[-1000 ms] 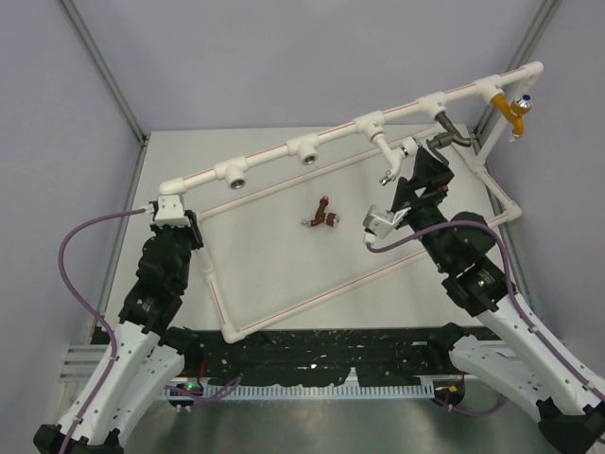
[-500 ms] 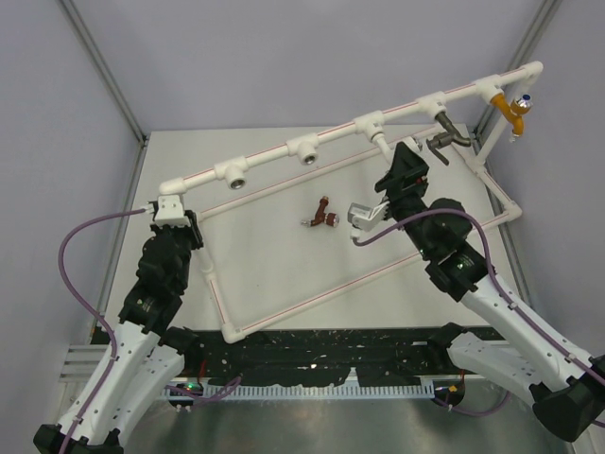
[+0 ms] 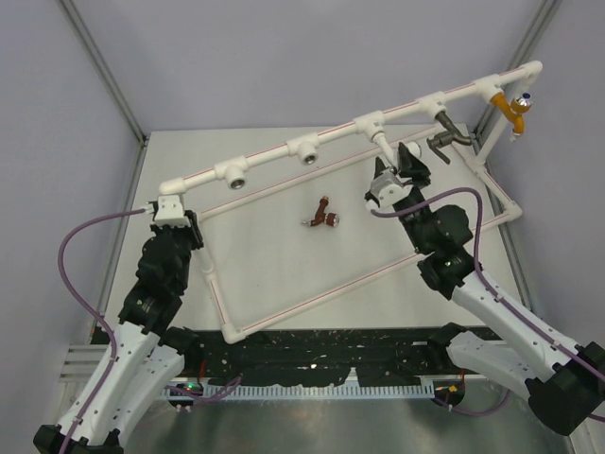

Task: Install the water faucets

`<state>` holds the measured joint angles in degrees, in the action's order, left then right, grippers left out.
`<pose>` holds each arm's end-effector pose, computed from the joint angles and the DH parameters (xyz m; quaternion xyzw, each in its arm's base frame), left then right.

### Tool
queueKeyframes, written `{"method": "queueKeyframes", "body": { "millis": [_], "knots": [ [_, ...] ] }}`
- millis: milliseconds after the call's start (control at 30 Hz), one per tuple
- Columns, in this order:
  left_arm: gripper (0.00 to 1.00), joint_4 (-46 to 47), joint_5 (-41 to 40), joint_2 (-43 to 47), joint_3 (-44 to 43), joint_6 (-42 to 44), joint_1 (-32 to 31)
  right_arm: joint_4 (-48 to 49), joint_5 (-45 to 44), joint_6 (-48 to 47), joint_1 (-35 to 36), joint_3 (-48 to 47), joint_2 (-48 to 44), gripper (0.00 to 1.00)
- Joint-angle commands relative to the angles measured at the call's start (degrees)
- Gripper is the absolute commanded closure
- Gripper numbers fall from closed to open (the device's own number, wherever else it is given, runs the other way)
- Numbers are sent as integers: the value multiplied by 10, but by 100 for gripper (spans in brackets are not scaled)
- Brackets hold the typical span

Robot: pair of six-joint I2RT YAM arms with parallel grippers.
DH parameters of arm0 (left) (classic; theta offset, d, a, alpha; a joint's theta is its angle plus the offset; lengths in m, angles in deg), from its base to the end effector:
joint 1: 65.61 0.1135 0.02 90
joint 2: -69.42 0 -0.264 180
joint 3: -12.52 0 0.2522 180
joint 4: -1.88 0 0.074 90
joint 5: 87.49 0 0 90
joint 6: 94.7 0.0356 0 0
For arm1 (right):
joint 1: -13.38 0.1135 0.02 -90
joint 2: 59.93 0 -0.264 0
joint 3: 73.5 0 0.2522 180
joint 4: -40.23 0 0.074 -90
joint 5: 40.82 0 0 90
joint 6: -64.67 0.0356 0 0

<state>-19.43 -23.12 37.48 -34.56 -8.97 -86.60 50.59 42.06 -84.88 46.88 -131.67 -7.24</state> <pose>0.1408 -0.0375 0.3076 -0.0411 0.7394 0.0186 0.6717 0.1827 0.1157 0.3774 -0.4026 0.4500 -0.2159 0.7673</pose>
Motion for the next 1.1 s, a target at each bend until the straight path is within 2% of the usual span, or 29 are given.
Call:
{"method": "queueKeyframes", "body": {
  "millis": [0,33,67,100,200,267,300,333,400,433,467,500,600,633,767,800,900,967,1067],
  "knots": [
    [100,-19,19,-4,-11,40,-2,232,-73,621,-2,56,2,83],
    [100,-19,17,-4,-12,40,-3,268,-111,741,-2,62,8,86],
    [100,-19,17,-4,-12,40,-4,287,-134,787,-2,80,11,86],
    [100,-19,17,-3,-12,40,-3,337,-167,890,-2,87,19,87],
    [100,-19,17,-4,-12,40,-3,424,-236,1056,-1,109,42,87],
    [100,-19,17,-5,-12,40,-3,429,-288,1239,-1,108,51,86],
    [100,-19,17,-5,-12,40,-4,411,-302,1279,-1,107,51,87],
    [100,-19,17,-5,-12,40,-3,399,-328,1359,0,102,52,87],
    [100,-19,16,-6,-11,40,-3,359,-344,1394,0,91,45,84],
    [100,-19,16,-5,-11,40,-3,360,-343,1368,0,88,40,81],
    [100,-19,15,-5,-11,40,-3,367,-341,1298,0,85,33,72],
    [100,-20,15,-6,-12,40,-3,375,-337,1264,-1,85,27,69],
    [100,-20,14,-7,-12,40,-3,375,-317,1075,-1,96,-6,48],
    [100,-20,15,-8,-11,40,-3,378,-311,1037,-3,101,-12,46],
    [100,-20,15,-8,-11,40,-3,357,-238,745,-4,114,-64,35],
    [100,-20,16,-8,-12,40,-3,316,-196,634,-4,108,-83,29],
    [100,-19,17,-9,-13,40,-3,203,-113,432,-4,82,-120,22],
    [100,-20,18,-9,-13,40,-2,104,-41,214,-3,50,-142,14],
    [100,-19,18,-9,-11,40,-3,-67,-13,57,-4,9,-155,8]
  ]
}}
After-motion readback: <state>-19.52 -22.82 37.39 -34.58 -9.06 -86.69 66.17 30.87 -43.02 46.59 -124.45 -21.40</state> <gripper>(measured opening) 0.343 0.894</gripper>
